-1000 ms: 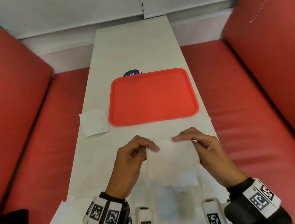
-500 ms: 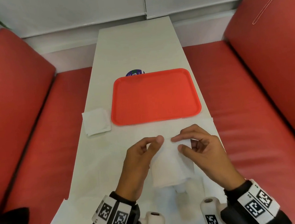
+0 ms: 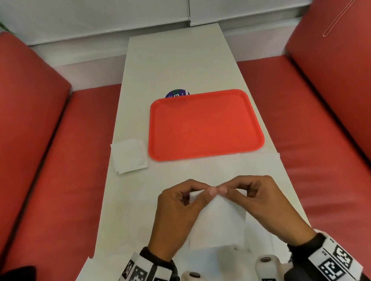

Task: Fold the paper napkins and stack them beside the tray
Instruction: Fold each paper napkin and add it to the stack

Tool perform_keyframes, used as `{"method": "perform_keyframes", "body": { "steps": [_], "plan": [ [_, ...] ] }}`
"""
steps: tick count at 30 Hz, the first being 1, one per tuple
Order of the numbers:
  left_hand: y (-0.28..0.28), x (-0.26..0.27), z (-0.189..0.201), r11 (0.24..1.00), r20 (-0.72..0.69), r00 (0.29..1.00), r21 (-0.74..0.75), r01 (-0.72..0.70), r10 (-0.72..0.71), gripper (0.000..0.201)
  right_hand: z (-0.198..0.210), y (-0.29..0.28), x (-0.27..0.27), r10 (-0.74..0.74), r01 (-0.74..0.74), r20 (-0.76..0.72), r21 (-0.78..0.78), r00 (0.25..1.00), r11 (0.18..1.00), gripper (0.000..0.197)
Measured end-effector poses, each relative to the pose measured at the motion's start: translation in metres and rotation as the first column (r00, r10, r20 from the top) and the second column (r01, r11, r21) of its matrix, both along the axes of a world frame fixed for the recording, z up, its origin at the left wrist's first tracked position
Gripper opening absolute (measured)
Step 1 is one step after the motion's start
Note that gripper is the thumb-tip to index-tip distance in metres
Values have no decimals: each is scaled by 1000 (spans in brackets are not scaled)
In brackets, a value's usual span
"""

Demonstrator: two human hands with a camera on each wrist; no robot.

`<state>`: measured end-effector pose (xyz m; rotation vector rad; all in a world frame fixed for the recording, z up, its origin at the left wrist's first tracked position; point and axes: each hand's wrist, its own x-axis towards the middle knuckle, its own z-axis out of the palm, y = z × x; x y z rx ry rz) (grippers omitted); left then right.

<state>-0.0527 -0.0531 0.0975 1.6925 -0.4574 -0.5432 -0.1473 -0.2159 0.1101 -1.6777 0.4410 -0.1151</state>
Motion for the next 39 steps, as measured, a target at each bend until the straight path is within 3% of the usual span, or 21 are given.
{"method": "perform_keyframes", "body": {
  "steps": [3, 7, 9, 11, 14, 17, 21, 24, 26, 28, 30, 32, 35, 38, 39],
  "plan": [
    [15, 16, -2, 998, -71, 996, -35, -57, 55, 17, 0, 4, 11, -31, 31, -3, 38, 1000, 999, 11],
    [46, 50, -7, 970, -306, 940, -137, -201, 151, 25, 1, 13, 33, -118, 118, 10, 38, 993, 992, 10],
    [59, 65, -12, 983, -395, 916, -122, -135, 77, 37, 0, 27, 47, -79, 80, -29, 33, 996, 996, 10],
    [68, 76, -19, 997, -422, 905, -68, 34, -60, 44, -3, 41, 62, -48, 50, -63, 34, 997, 998, 9],
    [78, 95, -26, 985, -431, 886, -34, 171, -169, 31, -11, 54, 83, -86, 89, -61, 46, 994, 995, 9],
    [85, 129, -30, 994, -409, 907, 2, 109, -99, 26, -16, 55, 99, -172, 179, -76, 87, 982, 980, 8],
    [86, 194, -49, 985, -407, 897, 68, -160, 174, 20, -27, 41, 99, -346, 349, -114, 3, 931, 937, 7],
    [84, 245, -73, 940, -316, 886, 150, -307, 340, 8, -34, 29, 84, -417, 413, -173, -60, 892, 909, 14],
    [81, 267, -89, 901, -168, 898, 239, -363, 406, 19, -37, 24, 70, -454, 451, -234, -69, 860, 890, 22],
    [78, 280, -106, 834, 30, 911, 391, -389, 411, 40, -45, 18, 54, -475, 475, -295, -77, 829, 877, 46],
    [77, 285, -120, 752, 175, 908, 513, -414, 380, 37, -59, 8, 33, -509, 503, -359, -117, 782, 856, 76],
    [76, 284, -130, 693, 228, 897, 573, -438, 379, 40, -72, -2, 10, -538, 506, -391, -191, 747, 841, 87],
    [77, 277, -135, 663, 319, 878, 576, -478, 356, 51, -73, -9, -12, -545, 441, -393, -327, 741, 836, 70],
    [79, 267, -127, 650, 378, 857, 560, -513, 350, 54, -73, -12, -16, -532, 318, -397, -489, 748, 812, 18],
    [81, 263, -122, 651, 388, 846, 543, -531, 367, 54, -75, -14, -18, -516, 269, -409, -525, 753, 808, 12]
  ]
}}
